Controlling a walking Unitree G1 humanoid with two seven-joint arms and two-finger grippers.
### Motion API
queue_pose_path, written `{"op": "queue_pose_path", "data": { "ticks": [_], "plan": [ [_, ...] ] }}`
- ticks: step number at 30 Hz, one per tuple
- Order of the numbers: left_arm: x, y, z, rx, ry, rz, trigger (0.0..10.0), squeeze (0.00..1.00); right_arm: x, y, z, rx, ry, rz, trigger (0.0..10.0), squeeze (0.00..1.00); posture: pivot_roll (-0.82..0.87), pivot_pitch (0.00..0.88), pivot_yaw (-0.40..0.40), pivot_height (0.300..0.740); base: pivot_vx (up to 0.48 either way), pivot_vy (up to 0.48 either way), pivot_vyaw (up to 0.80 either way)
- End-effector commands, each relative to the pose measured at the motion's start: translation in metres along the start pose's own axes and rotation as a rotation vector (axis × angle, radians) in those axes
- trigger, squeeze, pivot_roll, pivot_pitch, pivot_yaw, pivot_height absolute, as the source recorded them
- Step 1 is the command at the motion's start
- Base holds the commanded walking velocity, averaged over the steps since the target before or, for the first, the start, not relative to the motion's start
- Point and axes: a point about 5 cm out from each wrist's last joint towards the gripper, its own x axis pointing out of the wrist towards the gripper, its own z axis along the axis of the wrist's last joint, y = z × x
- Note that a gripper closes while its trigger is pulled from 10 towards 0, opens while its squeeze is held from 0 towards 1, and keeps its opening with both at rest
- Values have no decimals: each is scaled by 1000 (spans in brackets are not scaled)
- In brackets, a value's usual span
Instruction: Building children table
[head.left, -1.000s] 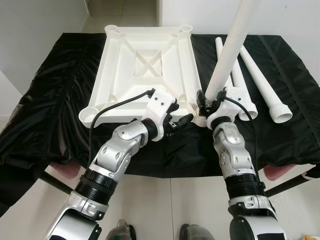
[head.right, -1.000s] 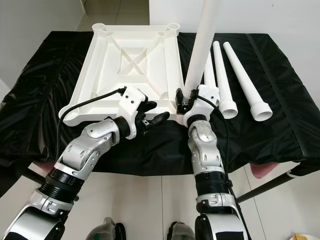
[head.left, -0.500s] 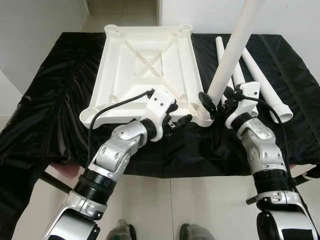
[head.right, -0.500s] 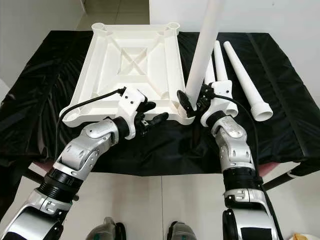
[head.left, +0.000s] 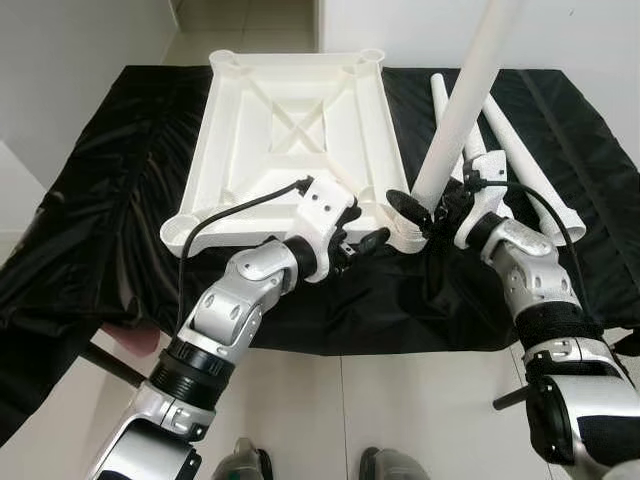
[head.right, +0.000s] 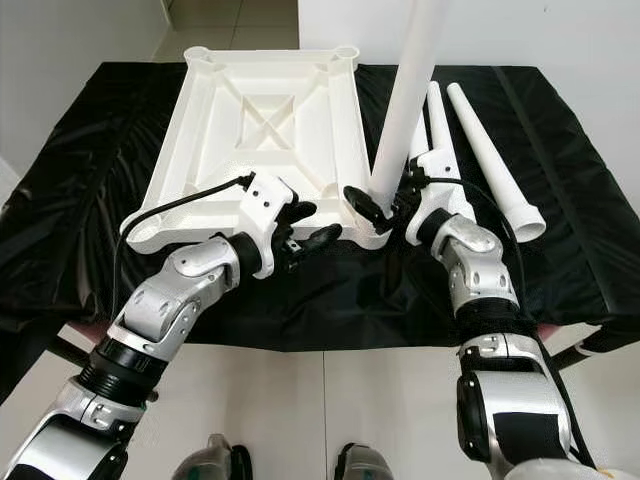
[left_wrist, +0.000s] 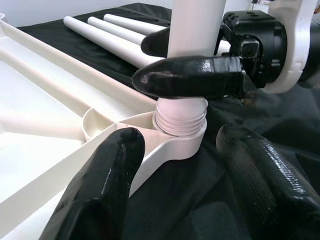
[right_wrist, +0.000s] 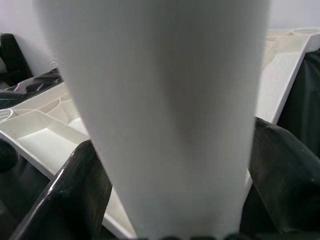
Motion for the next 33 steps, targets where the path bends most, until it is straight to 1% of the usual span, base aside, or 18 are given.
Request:
{"op": "queue_pose_path", "data": {
  "ticks": [1,2,3,4,5,6,7,8,15,19,24,25,26,29,33],
  "plan": [
    [-1,-4,-1,12,14,-63,10000,0,0,-3,0,-17,8,-2,10000,0,-35,68,46,740,0,0,0],
    [-1,-4,-1,12,13,-65,10000,0,1,-4,1,-18,8,-6,10000,0,-35,68,46,740,0,0,0],
    [-1,-5,-1,12,13,-67,10000,0,3,-7,0,-9,11,-33,8745,0,-35,63,46,740,0,0,0],
    [-1,-5,-1,12,13,-67,10000,0,3,-7,0,-9,11,-33,8745,0,-35,63,46,740,0,0,0],
    [-1,-5,-1,13,13,-67,10000,0,3,-8,-1,-3,14,-35,3569,0,-35,63,46,740,0,0,0],
    [-1,-5,-1,13,12,-68,10000,0,3,-8,-3,7,21,-38,1098,0,-34,58,44,740,0,0,0],
    [-1,-5,-1,13,12,-68,10000,0,3,-8,-3,7,21,-38,1098,0,-34,58,44,740,0,0,0],
    [0,-5,-1,13,11,-68,10000,0,2,-9,-4,9,27,-39,0,0,-34,58,44,740,0,0,0],
    [0,-6,0,13,11,-72,10000,0,-3,-10,-16,35,78,-25,0,0,-39,57,46,740,0,0,0],
    [0,-6,0,13,9,-73,10000,0,-4,-11,-16,34,77,-25,0,0,-39,57,46,740,0,0,0],
    [0,-7,1,12,8,-73,10000,0,-6,-11,-17,31,69,-56,0,0,-39,69,43,740,0,0,0],
    [-1,-6,1,12,8,-69,10000,0,-7,-14,-18,55,53,-138,0,0,-38,79,42,740,0,0,0],
    [-1,-6,1,12,8,-69,10000,0,-7,-14,-18,55,53,-138,0,0,-38,79,42,740,0,0,0],
    [-2,-6,1,10,11,-64,10000,0,-7,-16,-20,86,31,-256,0,0,-38,85,41,740,0,0,0],
    [-2,-6,0,8,12,-65,10000,0,-5,-13,-20,95,9,-303,0,0,-38,90,42,740,0,0,0]
  ]
}}
